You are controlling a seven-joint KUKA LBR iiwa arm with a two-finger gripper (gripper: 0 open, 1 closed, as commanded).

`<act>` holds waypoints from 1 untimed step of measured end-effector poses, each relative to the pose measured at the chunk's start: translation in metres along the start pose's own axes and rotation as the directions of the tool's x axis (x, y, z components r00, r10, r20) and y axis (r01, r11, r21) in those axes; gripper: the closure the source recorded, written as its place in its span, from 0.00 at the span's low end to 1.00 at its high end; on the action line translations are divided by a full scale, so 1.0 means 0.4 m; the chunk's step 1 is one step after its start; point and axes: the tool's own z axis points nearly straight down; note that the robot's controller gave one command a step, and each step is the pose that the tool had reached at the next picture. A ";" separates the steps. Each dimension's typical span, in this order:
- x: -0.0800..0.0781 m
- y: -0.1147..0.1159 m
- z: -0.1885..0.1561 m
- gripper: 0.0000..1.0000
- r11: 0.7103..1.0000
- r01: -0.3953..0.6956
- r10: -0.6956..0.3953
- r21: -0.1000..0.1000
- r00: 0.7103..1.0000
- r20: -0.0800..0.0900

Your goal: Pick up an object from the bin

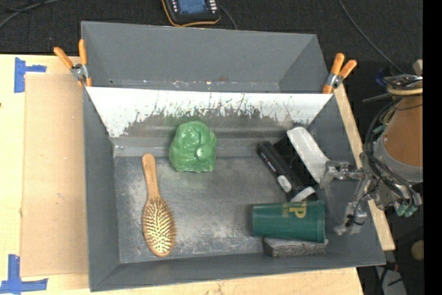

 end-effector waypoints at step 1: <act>-0.025 0.045 -0.019 0.00 0.999 0.038 -0.038 -0.005 0.999 -0.010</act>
Offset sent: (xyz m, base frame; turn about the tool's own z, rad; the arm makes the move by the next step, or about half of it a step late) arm 0.0012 0.0061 -0.0479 -0.0571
